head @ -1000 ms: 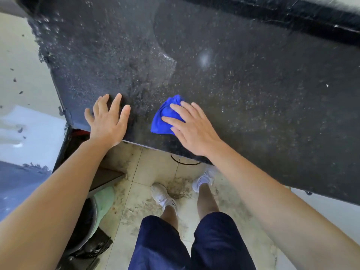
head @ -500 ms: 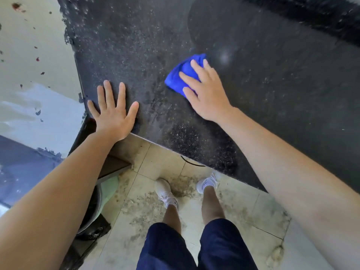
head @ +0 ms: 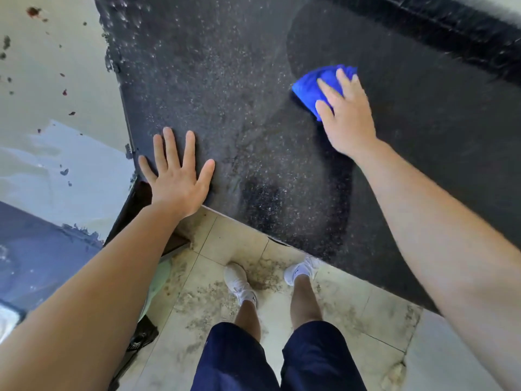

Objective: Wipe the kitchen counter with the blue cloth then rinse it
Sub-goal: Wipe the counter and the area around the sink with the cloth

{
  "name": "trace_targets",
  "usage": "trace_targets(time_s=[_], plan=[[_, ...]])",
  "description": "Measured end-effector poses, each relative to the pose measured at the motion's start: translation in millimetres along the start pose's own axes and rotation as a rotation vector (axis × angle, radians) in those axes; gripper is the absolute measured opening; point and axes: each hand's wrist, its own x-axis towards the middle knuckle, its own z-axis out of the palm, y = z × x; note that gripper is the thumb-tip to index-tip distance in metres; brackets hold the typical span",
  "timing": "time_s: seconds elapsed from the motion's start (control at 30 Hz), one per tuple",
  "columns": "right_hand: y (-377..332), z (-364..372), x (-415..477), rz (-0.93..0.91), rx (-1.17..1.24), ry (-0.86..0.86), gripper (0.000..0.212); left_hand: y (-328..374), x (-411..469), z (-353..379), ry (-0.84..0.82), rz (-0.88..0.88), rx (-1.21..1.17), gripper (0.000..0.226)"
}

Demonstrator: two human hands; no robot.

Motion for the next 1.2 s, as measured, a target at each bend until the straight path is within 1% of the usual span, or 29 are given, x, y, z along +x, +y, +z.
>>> trace_targets(time_s=[0.07, 0.1, 0.13, 0.17, 0.23, 0.3, 0.33, 0.4, 0.47, 0.5, 0.57, 0.63, 0.7, 0.77, 0.87, 0.93, 1.03, 1.1, 1.2], plan=[[-15, 2, 39, 0.188, -0.014, -0.017, 0.051, 0, 1, 1, -0.005, 0.002, -0.006, 0.071], [-28, 7, 47, 0.226, -0.033, -0.017, 0.053, 0, 1, 1, -0.006, 0.002, -0.01, 0.071], [-43, 14, 48, 0.213, -0.045, -0.013, 0.053, 0, 2, 2, -0.006, 0.001, -0.011, 0.071], [-60, 22, 41, 0.156, -0.047, -0.01, 0.053, -1, 2, 3, -0.01, 0.001, -0.011, 0.071], [-90, 40, 1, -0.053, -0.031, -0.042, 0.051, -2, 1, 4, -0.027, 0.002, -0.019, 0.07], [-110, 53, -58, -0.25, -0.009, -0.12, 0.048, -3, 0, 5, -0.022, 0.004, -0.042, 0.068], [-115, 54, -85, -0.313, 0.003, -0.172, 0.047, -4, -1, 5, -0.012, 0.008, -0.062, 0.067], [-110, 46, -126, -0.425, 0.022, -0.271, 0.046, -9, -5, 3, 0.016, 0.036, -0.134, 0.064], [-88, 32, -149, -0.509, -0.011, -0.327, 0.046, -16, -9, -2, 0.058, 0.105, -0.175, 0.062], [-74, 24, -152, -0.494, -0.035, -0.334, 0.048, -21, -11, -4, 0.087, 0.152, -0.15, 0.062], [-55, 15, -141, -0.338, -0.052, -0.302, 0.051, -35, -13, -10, 0.164, 0.205, -0.066, 0.062], [-54, 14, -113, -0.12, -0.05, -0.244, 0.052, -59, -13, -18, 0.198, 0.152, -0.023, 0.063], [-72, 20, -75, 0.041, -0.06, -0.201, 0.053, -86, -7, -22, 0.16, 0.055, -0.003, 0.066], [-100, 29, -40, 0.128, -0.064, -0.165, 0.054, -106, -2, -24, 0.083, -0.017, -0.008, 0.069], [-142, 47, -13, 0.151, -0.07, -0.12, 0.055, -111, 5, -20, 0.051, -0.023, -0.012, 0.069], [-167, 62, -24, 0.039, -0.066, -0.128, 0.054, -110, 7, -19, 0.061, -0.001, -0.016, 0.067], [-187, 78, -87, -0.249, -0.032, -0.176, 0.052, -115, 4, -16, 0.048, 0.001, -0.017, 0.065], [-180, 76, -136, -0.368, -0.035, -0.246, 0.05, -117, 3, -17, 0.028, -0.003, -0.04, 0.063], [-140, 57, -175, -0.478, -0.073, -0.317, 0.048, -115, 1, -19, 0.027, 0.002, -0.048, 0.063]])
